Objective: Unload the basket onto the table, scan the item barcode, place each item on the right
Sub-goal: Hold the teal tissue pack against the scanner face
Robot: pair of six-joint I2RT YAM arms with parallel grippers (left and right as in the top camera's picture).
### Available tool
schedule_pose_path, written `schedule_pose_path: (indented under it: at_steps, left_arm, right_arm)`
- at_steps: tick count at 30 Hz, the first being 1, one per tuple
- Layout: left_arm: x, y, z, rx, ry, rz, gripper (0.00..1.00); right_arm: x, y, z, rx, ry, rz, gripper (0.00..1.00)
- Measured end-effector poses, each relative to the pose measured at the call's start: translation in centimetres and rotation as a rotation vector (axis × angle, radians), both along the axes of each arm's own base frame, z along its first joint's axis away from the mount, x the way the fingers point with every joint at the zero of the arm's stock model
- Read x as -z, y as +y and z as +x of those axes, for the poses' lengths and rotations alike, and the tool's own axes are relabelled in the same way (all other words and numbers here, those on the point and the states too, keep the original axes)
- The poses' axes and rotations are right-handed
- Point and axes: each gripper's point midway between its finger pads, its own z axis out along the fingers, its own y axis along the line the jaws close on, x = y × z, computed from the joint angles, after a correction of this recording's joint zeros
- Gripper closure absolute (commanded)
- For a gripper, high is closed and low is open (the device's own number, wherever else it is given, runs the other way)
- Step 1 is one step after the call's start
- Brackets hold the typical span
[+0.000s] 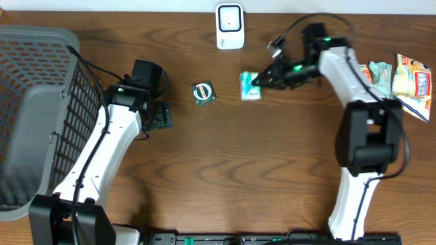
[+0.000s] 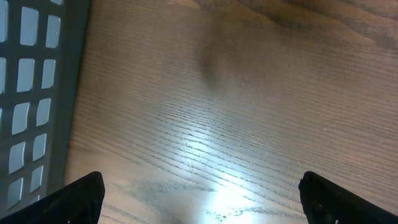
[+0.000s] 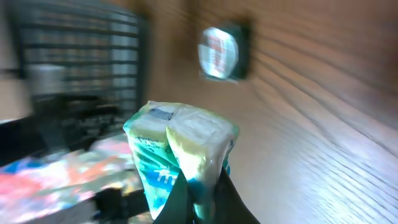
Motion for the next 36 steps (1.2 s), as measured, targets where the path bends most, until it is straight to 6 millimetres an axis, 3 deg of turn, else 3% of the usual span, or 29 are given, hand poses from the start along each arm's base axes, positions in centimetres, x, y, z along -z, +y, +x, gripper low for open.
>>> schedule_pose_path:
  at_steps: [7, 10, 15, 26, 36]
  left_arm:
    - [0.0, 0.0, 0.0, 0.000, 0.000, 0.000, 0.02]
    - [0.0, 0.0, 0.0, 0.000, 0.000, 0.000, 0.02]
    - [0.0, 0.0, 0.0, 0.000, 0.000, 0.000, 0.02]
    - [0.0, 0.0, 0.0, 0.000, 0.000, 0.000, 0.02]
    - [0.0, 0.0, 0.0, 0.000, 0.000, 0.000, 0.02]
  right_arm:
    - [-5.4, -1.0, 0.4, -0.019, -0.130, 0.298, 0.99]
    - [-6.3, -0.7, 0.4, -0.038, -0.164, 0.350, 0.99]
    - [-7.0, -0.1, 0.0, -0.059, -0.178, 0.392, 0.99]
    - [-7.5, 3.9, -1.6, -0.162, -0.204, 0.426, 0.99]
    - [-7.5, 4.4, -1.8, -0.176, -0.214, 0.430, 0.99]
